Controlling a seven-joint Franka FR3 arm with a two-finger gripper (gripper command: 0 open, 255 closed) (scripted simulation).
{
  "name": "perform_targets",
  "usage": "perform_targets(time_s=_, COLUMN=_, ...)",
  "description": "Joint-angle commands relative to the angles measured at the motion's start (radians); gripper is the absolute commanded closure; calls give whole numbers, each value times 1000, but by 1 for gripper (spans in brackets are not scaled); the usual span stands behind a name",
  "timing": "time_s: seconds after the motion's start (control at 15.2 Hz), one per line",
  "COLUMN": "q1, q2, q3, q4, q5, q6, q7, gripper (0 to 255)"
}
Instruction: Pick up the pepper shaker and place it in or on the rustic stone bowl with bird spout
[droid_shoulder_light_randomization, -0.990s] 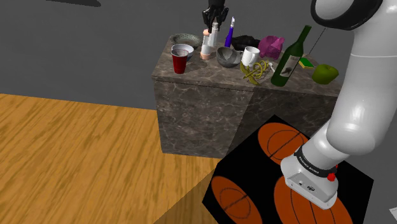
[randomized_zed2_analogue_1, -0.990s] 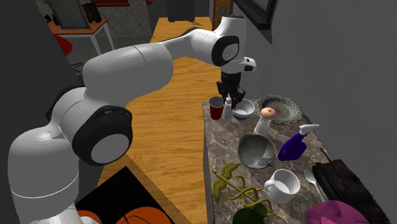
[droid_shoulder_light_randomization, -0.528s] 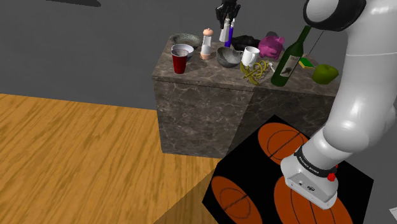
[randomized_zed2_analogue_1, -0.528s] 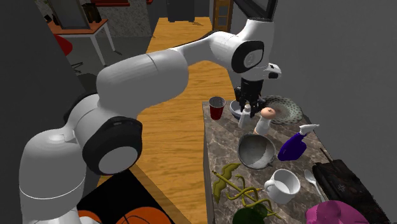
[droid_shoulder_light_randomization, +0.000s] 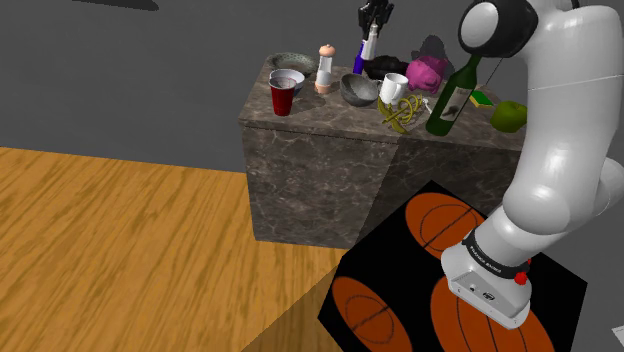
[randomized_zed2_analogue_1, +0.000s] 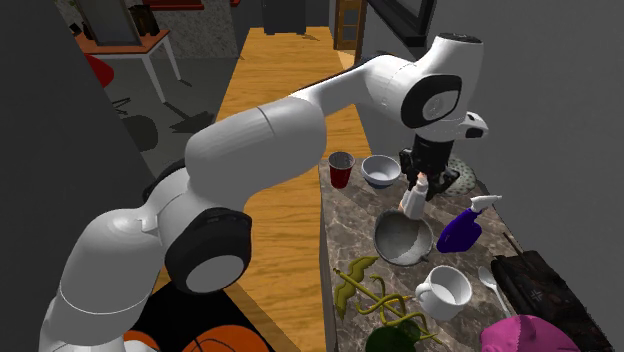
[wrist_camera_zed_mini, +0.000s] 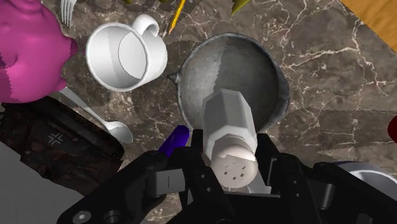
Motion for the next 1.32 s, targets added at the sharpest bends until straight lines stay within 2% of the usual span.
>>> perform_targets(time_s=0.0, q1=-2, q2=-10, q3=0, q4=-40, q5=0, q6=31, q7=-2, gripper=255)
perform_targets(time_s=0.79, q1=5, q2=-57, q3=0, q4=-280, q5=-5, q6=223, q7=12, gripper=255)
perform_targets(time_s=0.99, q1=6, q2=-58, q3=0, q4=-321, q5=-6, q6=263, q7=15, gripper=255)
perform_targets(time_s=1.25, q1=6, q2=-58, q3=0, q4=-321, q5=-6, q6=263, q7=15, gripper=255)
